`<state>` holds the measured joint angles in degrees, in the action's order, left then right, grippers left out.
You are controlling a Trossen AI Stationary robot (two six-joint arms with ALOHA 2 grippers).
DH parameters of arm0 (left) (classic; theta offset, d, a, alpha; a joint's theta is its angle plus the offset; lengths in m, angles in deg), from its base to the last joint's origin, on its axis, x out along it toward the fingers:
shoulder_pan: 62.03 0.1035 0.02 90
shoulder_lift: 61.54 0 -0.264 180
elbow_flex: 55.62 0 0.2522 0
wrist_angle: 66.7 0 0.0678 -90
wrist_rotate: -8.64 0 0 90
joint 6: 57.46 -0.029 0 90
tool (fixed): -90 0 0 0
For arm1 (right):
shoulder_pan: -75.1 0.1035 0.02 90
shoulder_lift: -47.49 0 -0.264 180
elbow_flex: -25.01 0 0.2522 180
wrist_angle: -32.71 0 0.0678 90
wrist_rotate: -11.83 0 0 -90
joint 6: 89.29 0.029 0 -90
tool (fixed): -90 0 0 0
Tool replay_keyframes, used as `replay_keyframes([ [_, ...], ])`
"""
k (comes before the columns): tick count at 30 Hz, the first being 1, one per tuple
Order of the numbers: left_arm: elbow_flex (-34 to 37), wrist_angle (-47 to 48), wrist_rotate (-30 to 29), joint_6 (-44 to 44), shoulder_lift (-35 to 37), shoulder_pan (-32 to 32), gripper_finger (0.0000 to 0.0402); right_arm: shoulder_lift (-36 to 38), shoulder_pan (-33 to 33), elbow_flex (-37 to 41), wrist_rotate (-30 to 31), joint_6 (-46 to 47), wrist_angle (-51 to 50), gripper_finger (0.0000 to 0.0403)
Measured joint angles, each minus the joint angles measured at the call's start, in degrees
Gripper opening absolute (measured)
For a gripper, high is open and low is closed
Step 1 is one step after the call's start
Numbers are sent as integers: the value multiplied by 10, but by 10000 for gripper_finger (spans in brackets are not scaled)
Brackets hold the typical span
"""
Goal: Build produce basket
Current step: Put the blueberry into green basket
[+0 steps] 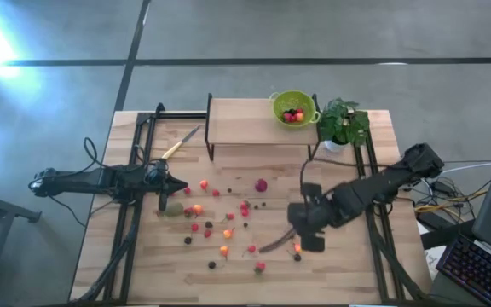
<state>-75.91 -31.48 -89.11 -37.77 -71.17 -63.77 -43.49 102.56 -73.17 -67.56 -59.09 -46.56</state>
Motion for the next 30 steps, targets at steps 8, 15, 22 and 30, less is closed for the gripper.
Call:
replay_keyframes([
  [8,0,0,0,0,0,0,21,0,28,97,0,79,105,85],
  [15,0,0,0,0,0,0,21,0,33,193,-3,121,207,117],
  [22,0,0,0,0,0,0,21,0,34,279,-4,130,317,141],
  [30,0,0,0,0,0,0,21,0,34,345,-5,133,407,155],
])
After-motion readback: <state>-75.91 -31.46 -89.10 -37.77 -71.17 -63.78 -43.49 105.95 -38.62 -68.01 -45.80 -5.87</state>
